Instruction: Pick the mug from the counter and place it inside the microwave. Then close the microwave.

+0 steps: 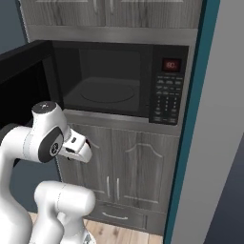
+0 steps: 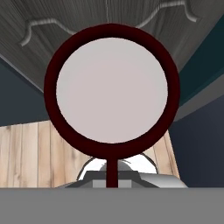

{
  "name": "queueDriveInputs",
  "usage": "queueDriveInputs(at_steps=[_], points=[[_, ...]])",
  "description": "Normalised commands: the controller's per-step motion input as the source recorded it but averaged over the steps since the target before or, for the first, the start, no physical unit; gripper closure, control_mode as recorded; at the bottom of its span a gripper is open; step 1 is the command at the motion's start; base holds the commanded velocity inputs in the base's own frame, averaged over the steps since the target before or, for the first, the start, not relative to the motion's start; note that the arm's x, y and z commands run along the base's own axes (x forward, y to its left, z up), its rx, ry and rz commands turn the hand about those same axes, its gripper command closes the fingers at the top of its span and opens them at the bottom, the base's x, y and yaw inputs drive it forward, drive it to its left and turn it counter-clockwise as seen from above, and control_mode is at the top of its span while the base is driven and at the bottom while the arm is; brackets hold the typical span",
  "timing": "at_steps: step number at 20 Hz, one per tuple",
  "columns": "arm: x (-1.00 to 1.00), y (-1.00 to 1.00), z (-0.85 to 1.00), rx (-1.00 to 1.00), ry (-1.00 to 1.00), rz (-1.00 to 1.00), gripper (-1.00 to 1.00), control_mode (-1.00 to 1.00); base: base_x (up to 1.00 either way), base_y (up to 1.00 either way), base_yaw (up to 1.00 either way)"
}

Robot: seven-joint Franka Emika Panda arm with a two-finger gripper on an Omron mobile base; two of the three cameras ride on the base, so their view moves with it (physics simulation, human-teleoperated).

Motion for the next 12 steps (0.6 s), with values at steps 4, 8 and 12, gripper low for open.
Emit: queueDriveInputs(at_steps=[4,8,12], points=[[0.0,0.0,0.0,0.0,0.0,0.0,1.0,-1.0,0.0,0.0,0.0],[-0.02,0.03,0.0,0.0,-0.05,0.03,1.0,-1.0,0.0,0.0,0.0],[-0.03,0.06,0.04,-0.02,-0.06,0.08,1.0,-1.0,0.0,0.0,0.0]])
